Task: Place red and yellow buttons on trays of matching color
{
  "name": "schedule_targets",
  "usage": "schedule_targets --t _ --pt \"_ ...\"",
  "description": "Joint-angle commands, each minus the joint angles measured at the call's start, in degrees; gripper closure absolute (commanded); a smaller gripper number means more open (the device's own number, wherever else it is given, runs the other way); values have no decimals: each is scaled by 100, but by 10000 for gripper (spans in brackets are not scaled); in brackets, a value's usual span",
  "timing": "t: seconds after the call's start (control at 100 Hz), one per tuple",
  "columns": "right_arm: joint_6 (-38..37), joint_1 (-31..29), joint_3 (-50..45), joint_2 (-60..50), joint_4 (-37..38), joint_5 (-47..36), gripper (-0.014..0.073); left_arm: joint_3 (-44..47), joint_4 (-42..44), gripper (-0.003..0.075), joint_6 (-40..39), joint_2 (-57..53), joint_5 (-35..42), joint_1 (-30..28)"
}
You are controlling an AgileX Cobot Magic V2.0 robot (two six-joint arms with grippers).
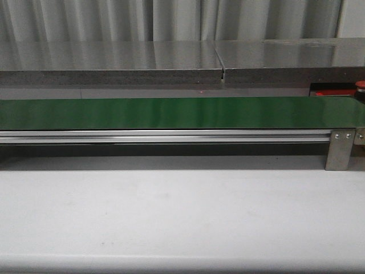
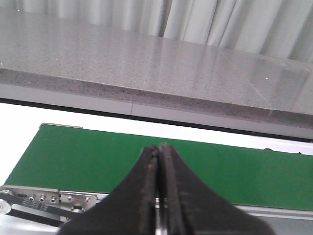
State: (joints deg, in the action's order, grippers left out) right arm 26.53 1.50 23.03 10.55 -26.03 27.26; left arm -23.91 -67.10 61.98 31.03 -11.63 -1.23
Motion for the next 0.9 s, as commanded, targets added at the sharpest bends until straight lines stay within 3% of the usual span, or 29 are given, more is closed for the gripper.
schedule_targets --t 0.0,0.11,0.2,0.36,0.89 --pt "-1285 194 2 10 1116 -654 659 -154 -128 739 5 14 155 46" --pt "-2899 419 -340 -129 2460 -1275 659 -154 -128 739 5 14 155 46" --pt "-3534 447 -671 -285 3071 -1811 659 -154 -128 739 5 14 155 46" --pt "-3580 441 -1262 -428 3112 -2291 659 -154 -128 739 5 14 155 46" --pt "-3580 196 -2348 -1215 2783 -2578 659 -154 -128 739 5 14 155 46"
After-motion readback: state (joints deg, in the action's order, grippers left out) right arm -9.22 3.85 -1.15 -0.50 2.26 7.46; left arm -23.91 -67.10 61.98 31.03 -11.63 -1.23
